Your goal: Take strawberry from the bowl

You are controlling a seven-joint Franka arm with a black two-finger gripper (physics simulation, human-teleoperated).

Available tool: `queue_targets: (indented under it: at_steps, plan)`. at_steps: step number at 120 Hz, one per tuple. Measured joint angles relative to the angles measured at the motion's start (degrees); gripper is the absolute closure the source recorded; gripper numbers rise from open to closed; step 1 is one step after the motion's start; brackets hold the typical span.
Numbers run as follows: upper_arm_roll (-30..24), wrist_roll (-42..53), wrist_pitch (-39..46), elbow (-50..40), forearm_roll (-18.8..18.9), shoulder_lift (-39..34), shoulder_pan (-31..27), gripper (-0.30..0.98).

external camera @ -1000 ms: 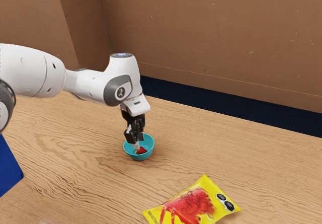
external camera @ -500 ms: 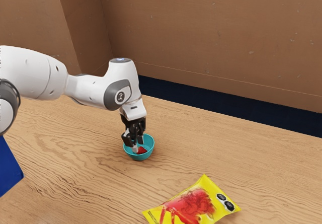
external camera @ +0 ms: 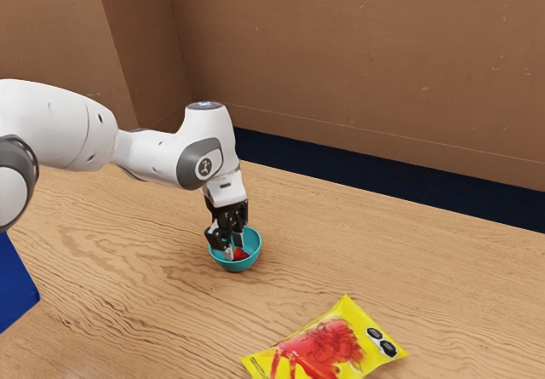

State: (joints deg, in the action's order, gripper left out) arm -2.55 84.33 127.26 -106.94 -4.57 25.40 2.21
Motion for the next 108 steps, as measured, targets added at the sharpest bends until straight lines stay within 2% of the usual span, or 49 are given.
queue_targets:
  at_steps: [27,77,108]
  plan:
    - [0.1,0.8,0.2,0.2,0.0,-0.8,0.1,0.49]
    - [0.2,1.7,1.0,1.9,-0.3,3.4,0.2,0.29]
    - [0.2,2.4,1.4,2.0,-1.3,3.4,0.1,0.38]
